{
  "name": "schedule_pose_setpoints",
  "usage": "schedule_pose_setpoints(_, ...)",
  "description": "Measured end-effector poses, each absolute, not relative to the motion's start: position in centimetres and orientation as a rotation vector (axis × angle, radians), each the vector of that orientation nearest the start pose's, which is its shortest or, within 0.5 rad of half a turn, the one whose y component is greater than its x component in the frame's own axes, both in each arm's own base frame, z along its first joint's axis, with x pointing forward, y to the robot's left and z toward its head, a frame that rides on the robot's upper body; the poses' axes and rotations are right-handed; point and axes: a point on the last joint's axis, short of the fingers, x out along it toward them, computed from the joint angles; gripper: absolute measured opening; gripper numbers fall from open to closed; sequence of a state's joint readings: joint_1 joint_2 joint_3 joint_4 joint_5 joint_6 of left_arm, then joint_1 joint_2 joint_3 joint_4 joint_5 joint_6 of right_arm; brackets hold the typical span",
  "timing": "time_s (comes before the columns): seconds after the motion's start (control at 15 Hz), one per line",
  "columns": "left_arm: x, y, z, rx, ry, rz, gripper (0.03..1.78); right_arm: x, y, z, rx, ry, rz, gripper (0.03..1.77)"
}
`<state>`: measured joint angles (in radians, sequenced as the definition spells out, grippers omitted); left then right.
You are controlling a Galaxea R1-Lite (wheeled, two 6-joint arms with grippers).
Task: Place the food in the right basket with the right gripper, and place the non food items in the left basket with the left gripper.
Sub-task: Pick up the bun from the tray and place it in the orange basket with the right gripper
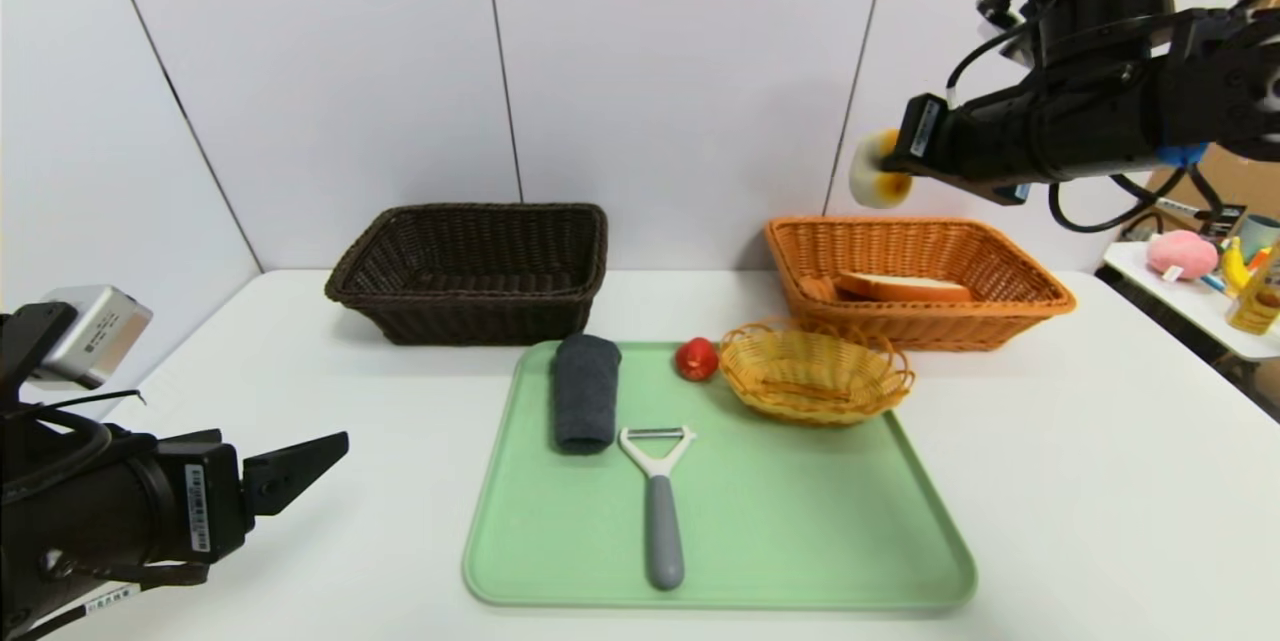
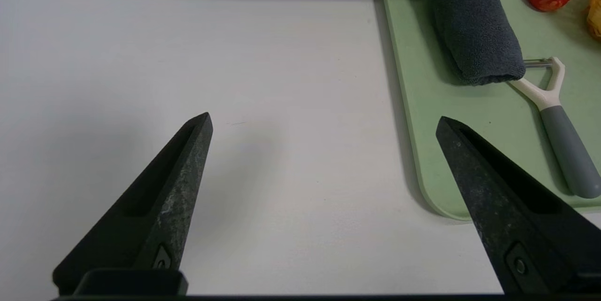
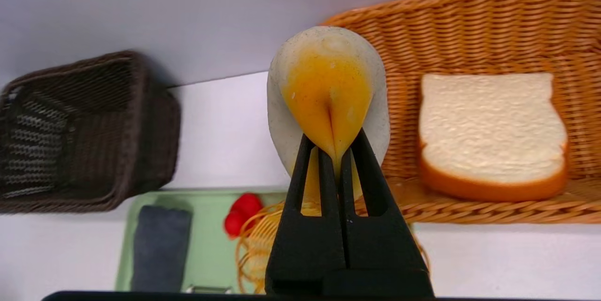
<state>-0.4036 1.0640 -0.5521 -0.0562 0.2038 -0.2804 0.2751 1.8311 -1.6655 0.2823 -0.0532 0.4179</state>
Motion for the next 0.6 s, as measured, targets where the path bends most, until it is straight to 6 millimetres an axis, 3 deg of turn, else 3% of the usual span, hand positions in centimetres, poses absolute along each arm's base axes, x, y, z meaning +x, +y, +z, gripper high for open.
schedule_pose_setpoints(0.2,12.7,-4.9,19.7,-0.138,0.461,-0.134,1.69,37.1,8.4,27.1,0.328,0.505,0.039,0.06)
schedule_pose_setpoints(0.33,12.7,-4.9,19.6,-0.136,0.467,-0.134,1.69,38.8,8.0,26.8,0.329,0.496,0.003,0.06)
schedule_pose_setpoints(0.6,12.6,-4.9,19.3,-0.134,0.478,-0.133,1.69,40.1,7.7,26.1,0.293,0.603,-0.034,0.06)
